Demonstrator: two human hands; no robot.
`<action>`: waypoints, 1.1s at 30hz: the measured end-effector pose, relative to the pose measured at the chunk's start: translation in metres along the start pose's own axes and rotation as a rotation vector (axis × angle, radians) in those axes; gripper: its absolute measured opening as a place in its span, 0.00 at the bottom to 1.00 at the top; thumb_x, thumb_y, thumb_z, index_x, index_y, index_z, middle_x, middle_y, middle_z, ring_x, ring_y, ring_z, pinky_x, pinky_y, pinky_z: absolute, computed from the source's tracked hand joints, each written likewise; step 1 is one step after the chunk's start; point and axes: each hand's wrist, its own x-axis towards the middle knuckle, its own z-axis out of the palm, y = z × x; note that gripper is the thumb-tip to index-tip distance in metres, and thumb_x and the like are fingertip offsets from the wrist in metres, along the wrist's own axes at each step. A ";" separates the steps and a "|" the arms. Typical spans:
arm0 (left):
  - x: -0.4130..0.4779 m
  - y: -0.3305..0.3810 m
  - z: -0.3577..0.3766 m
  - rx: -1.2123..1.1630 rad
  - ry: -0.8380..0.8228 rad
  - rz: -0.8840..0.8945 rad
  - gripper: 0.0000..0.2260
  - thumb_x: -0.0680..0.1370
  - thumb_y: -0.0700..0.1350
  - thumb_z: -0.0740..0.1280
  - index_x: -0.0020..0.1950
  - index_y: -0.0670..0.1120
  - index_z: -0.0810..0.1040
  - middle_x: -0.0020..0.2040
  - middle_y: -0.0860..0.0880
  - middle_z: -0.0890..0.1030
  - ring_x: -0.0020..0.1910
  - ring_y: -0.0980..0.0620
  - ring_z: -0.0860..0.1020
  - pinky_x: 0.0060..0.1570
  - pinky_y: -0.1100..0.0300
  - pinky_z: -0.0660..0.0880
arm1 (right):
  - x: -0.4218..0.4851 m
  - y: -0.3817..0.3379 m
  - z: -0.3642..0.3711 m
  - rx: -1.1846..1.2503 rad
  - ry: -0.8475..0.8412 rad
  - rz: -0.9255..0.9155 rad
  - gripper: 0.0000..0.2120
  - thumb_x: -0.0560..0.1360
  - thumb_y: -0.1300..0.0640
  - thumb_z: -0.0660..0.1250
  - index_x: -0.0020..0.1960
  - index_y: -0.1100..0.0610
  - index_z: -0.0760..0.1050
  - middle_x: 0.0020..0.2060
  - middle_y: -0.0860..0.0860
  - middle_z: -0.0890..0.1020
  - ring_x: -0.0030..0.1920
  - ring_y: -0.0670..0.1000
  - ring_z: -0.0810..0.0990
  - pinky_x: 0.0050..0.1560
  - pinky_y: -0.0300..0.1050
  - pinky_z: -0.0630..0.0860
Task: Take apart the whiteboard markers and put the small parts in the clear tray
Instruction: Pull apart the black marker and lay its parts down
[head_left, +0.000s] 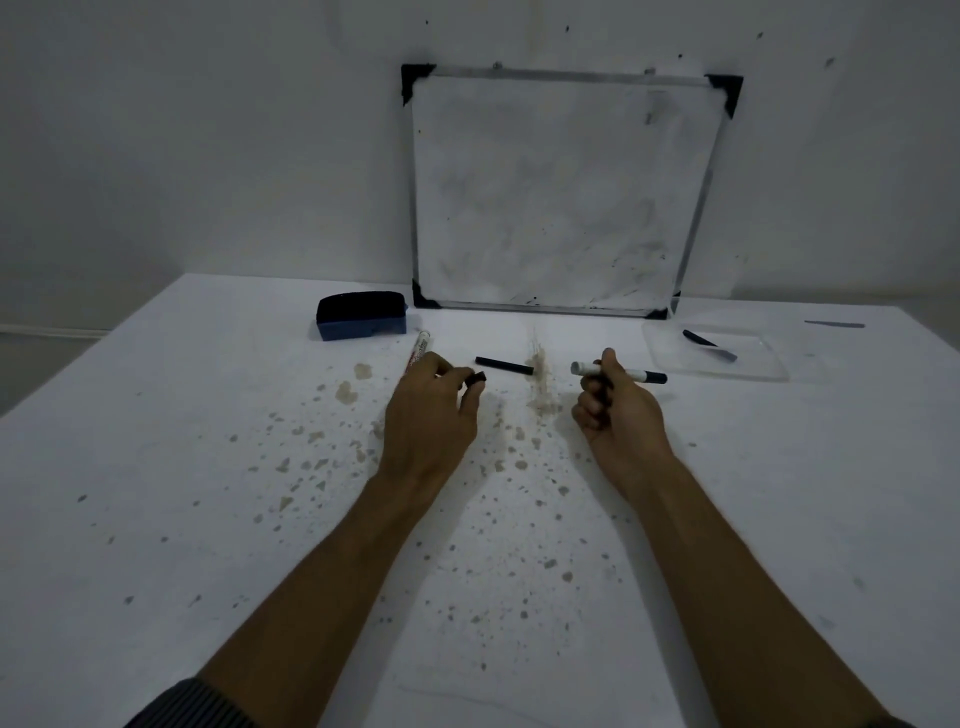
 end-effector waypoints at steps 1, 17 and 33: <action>0.000 -0.002 -0.001 0.050 -0.030 -0.014 0.12 0.81 0.47 0.71 0.57 0.39 0.87 0.49 0.40 0.84 0.47 0.43 0.81 0.49 0.51 0.79 | 0.000 0.000 0.000 -0.016 -0.002 0.002 0.12 0.83 0.52 0.65 0.43 0.57 0.75 0.29 0.49 0.73 0.25 0.45 0.64 0.25 0.38 0.61; 0.000 0.040 0.006 -1.029 -0.270 -0.698 0.14 0.86 0.51 0.61 0.60 0.43 0.81 0.58 0.42 0.84 0.53 0.50 0.82 0.57 0.55 0.81 | -0.010 0.003 0.008 -0.257 -0.042 -0.092 0.12 0.82 0.50 0.66 0.45 0.58 0.77 0.31 0.50 0.73 0.26 0.46 0.66 0.26 0.39 0.63; 0.003 0.014 0.003 -2.000 -0.566 -1.046 0.25 0.86 0.52 0.54 0.72 0.35 0.76 0.68 0.36 0.80 0.66 0.41 0.81 0.69 0.49 0.75 | -0.055 0.062 0.050 -1.182 -0.199 -0.752 0.18 0.82 0.44 0.61 0.50 0.59 0.79 0.37 0.53 0.85 0.34 0.50 0.83 0.37 0.52 0.81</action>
